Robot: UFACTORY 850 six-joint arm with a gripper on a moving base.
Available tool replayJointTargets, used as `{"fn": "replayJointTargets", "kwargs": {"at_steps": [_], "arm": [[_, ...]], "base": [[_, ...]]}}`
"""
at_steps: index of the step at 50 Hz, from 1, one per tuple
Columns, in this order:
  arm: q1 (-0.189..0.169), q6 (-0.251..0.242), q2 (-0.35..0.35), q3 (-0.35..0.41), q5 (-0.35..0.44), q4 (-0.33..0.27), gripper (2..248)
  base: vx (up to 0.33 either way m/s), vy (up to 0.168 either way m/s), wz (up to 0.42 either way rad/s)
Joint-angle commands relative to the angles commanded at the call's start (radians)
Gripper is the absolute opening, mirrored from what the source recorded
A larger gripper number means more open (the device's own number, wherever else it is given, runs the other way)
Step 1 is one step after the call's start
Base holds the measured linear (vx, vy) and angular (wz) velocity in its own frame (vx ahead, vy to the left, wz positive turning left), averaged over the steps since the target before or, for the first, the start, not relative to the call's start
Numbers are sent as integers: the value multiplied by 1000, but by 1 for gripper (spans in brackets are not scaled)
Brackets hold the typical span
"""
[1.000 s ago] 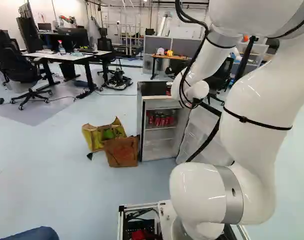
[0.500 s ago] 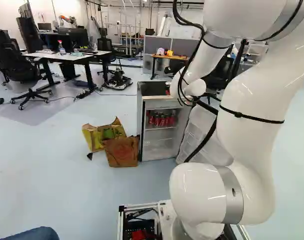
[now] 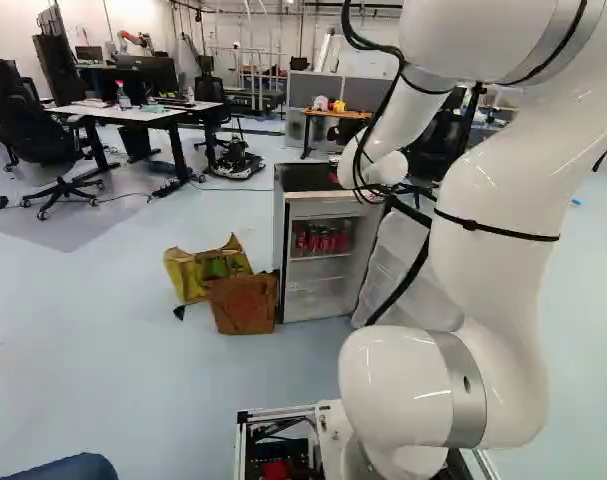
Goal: Grab a drink from the fridge
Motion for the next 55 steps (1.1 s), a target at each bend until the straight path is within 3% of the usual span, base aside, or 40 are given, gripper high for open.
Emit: {"fn": "replayJointTargets", "kwargs": {"at_steps": [14,51,55], "arm": [[4,0,-31,-37,-4,0,92],[4,0,-31,-37,-49,52,92],[4,17,-31,-37,-49,52,92]], "base": [[0,0,0],[0,0,0],[0,0,0]]}}
